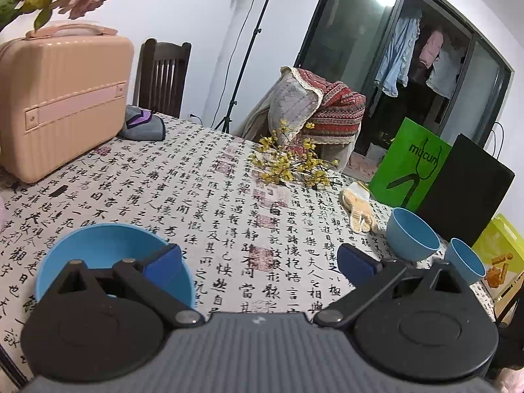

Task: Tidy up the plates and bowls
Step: 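Pull both grippers back from the placed bowl toward the other blue bowls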

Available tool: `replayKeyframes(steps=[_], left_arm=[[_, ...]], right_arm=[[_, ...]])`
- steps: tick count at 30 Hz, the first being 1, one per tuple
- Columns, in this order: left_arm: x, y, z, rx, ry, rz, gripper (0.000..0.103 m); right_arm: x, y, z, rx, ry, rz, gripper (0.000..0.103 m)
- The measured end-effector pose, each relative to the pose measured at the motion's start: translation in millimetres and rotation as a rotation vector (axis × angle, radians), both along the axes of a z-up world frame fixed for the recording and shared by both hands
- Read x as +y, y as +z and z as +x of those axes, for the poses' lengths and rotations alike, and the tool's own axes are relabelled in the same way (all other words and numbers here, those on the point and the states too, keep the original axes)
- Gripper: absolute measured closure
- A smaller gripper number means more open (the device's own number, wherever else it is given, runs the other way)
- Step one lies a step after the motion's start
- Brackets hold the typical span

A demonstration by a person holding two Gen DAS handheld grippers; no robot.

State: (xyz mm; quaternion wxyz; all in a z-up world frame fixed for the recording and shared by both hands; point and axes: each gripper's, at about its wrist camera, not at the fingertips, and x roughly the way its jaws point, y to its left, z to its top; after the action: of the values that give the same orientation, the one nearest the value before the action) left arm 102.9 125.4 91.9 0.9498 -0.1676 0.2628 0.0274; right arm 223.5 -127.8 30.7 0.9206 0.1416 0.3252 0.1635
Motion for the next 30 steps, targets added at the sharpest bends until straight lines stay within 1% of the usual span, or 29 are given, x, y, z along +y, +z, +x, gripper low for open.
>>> replayKeyframes(steps=[7, 17, 25, 30], left_arm=[[-12.1, 1.6, 3.7, -0.006, -0.005, 0.002, 0.0], [-39.9, 6.2, 10.3, -0.02, -0.012, -0.001, 0.0], [-54.7, 14.6, 2.4, -0.041, -0.02, 0.01, 0.0], [-64.3, 16.4, 1.4, -0.042, -0.029, -0.001, 0.0]], right_arm=[[-13.3, 4.4, 7.0, -0.013, 0.001, -0.006, 0.0], [-30.4, 12.9, 12.6, -0.042, 0.008, -0.019, 0.0], [-47.8, 19.4, 4.9, -0.064, 0.0, -0.018, 0.0], [-62.1, 19.9, -1.3, -0.062, -0.021, -0.02, 0.0]])
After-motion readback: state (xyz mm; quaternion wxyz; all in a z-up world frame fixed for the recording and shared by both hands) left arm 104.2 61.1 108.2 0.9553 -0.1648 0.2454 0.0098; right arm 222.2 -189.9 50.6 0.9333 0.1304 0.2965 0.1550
